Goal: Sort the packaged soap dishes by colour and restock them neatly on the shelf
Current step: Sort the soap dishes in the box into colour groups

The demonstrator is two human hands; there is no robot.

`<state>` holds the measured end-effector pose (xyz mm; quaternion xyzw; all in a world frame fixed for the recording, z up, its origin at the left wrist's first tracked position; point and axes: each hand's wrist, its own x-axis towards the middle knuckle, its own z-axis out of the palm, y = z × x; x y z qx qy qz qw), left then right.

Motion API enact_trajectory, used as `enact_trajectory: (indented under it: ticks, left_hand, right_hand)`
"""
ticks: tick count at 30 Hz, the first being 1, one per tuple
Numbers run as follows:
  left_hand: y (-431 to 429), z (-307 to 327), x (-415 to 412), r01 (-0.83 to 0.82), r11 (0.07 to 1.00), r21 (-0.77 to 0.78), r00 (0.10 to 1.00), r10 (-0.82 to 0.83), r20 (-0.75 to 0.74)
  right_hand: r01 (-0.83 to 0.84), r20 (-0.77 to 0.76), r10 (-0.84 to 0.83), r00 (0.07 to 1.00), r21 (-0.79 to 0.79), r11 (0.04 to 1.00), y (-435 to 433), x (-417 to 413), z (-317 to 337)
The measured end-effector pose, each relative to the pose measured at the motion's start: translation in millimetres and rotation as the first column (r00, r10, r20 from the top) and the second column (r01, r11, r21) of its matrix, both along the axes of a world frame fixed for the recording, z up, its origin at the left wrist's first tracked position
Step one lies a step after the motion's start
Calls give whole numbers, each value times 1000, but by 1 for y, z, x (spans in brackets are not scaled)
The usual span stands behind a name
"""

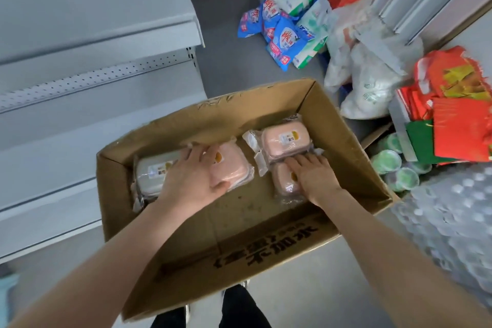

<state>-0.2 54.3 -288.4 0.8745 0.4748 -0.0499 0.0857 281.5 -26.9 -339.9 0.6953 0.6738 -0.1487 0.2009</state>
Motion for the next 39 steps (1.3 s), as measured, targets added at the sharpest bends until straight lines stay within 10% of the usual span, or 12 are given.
enact_trajectory:
  ticks: [9, 16, 27, 39]
  left_hand:
    - [2, 2, 35, 41, 999, -9, 999, -40, 15]
    - [19, 5, 106, 124, 992, -24, 991, -122, 60]
    - [54, -43, 208, 167, 986, 15, 986, -167, -7]
    - [43, 5, 144, 218, 969, 116, 969, -229, 89]
  right_hand:
    - [105, -117, -87, 989, 157, 982, -2, 11, 13]
    - [168, -164, -89, 982, 571, 803, 28, 62, 54]
    - [119, -71, -95, 993, 573, 811, 39, 91, 18]
    - [-69, 71, 38, 997, 500, 863, 40, 74, 63]
